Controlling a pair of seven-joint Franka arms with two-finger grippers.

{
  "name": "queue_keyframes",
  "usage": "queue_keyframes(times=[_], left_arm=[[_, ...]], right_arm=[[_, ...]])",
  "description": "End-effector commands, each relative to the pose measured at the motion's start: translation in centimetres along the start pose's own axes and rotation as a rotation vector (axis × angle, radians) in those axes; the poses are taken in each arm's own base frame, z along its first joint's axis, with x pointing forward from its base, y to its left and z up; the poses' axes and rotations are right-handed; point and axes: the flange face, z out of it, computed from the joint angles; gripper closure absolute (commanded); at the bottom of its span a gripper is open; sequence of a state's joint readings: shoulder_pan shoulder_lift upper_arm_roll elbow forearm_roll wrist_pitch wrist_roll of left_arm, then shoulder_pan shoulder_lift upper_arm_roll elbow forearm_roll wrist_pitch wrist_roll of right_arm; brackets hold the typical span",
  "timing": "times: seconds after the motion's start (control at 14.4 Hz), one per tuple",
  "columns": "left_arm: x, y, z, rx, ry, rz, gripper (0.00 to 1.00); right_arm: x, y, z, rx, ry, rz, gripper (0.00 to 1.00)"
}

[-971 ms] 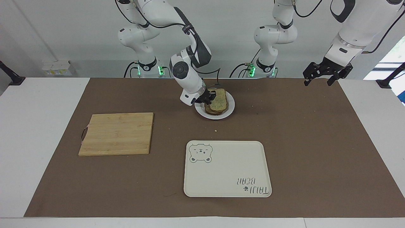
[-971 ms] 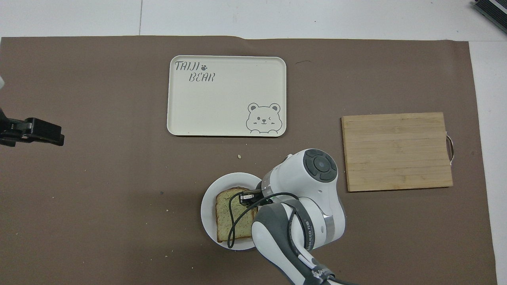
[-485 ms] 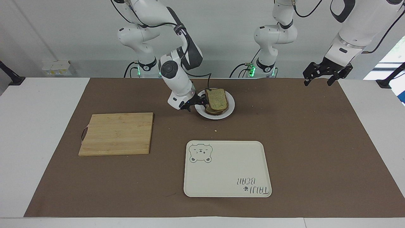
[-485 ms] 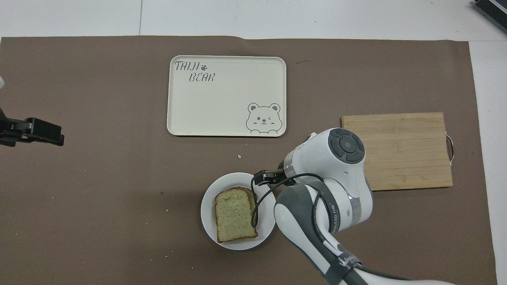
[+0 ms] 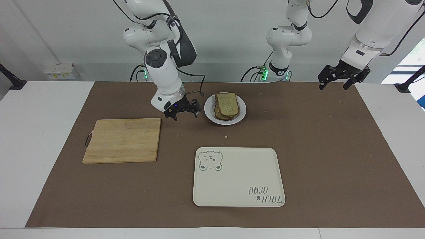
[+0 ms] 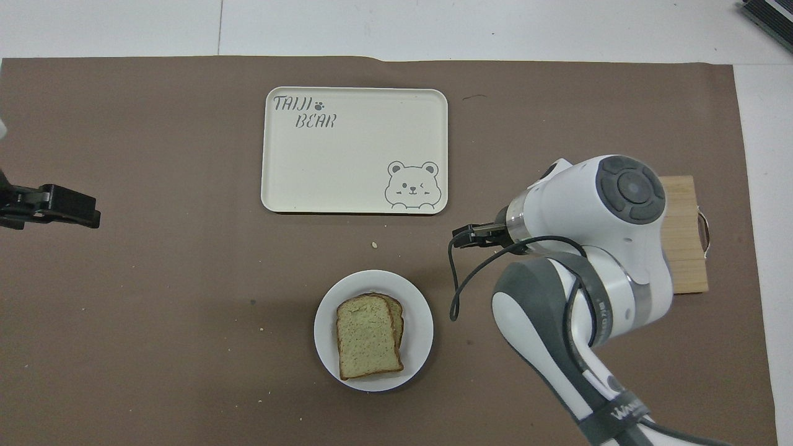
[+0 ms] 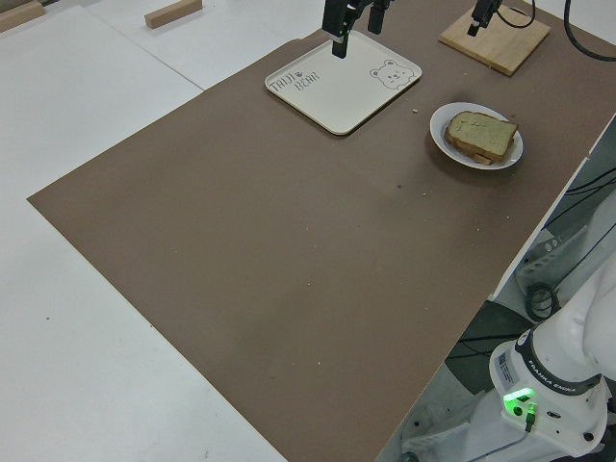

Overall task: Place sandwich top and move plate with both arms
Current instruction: 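Withdraw the right gripper to rest while the left gripper reaches out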

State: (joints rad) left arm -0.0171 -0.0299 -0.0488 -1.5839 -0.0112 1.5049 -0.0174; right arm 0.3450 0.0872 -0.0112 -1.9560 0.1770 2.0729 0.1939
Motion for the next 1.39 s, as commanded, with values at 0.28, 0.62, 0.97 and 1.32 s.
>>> queue_keyframes(times=[0.28, 0.62, 0.97, 1.32], left_arm=[[-0.3, -0.3, -0.6, 0.018, -0.004, -0.008, 0.00], [-0.2, -0.3, -0.6, 0.018, -0.003, -0.005, 0.00], [-0.2, 0.2, -0.6, 0.017, -0.003, 0.006, 0.00], [-2.4, 0.6, 0.8, -0.185, -0.045, -0.020, 0.00]], right_arm=[[0.7, 4.5, -6.2, -0.054, 0.030, 0.042, 0.00], [-0.1, 9.5, -10.8, -0.048, 0.072, 0.128, 0.00], [-1.6, 13.5, -15.5, -0.052, 0.024, 0.144, 0.00], [-3.2, 15.1, -20.6, -0.098, 0.005, 0.153, 0.00]])
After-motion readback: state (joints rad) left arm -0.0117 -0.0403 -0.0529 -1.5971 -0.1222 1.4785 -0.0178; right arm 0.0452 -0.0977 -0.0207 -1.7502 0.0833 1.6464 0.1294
